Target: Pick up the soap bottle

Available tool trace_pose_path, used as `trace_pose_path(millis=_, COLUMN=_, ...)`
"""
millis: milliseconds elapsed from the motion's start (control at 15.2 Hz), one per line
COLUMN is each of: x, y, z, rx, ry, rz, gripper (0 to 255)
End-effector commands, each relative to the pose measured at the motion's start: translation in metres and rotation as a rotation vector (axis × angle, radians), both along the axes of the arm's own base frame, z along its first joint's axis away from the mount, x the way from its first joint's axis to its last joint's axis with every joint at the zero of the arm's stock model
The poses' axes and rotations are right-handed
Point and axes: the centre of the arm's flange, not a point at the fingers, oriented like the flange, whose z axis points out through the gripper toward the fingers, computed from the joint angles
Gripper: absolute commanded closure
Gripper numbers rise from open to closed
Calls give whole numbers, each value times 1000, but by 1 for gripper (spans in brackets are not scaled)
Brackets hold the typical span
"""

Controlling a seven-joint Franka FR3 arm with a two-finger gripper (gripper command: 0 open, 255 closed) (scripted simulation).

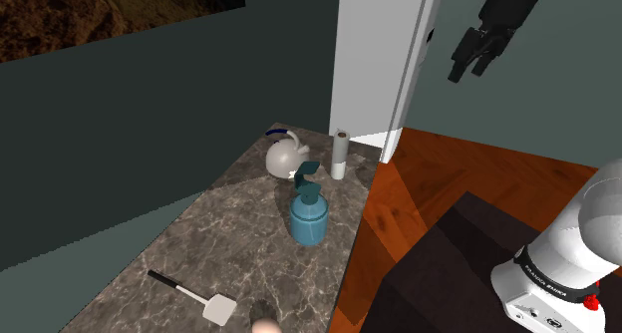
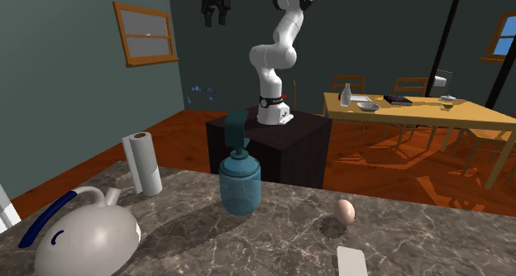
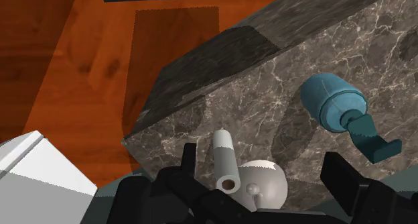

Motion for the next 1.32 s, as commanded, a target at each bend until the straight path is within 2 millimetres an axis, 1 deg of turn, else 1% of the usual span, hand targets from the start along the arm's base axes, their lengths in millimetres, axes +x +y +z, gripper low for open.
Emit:
trace_pose_path(millis=0, x=0, y=0, z=0, rx=0, ry=0, rz=0, gripper=0)
trace_pose_path(millis=660, x=56, y=72, z=-88, rx=-2, ry=-51, rz=196, gripper=0)
trace_pose_path(millis=1254, x=97, y=145, z=-166, rx=-5, ry=-96, rz=373, gripper=0)
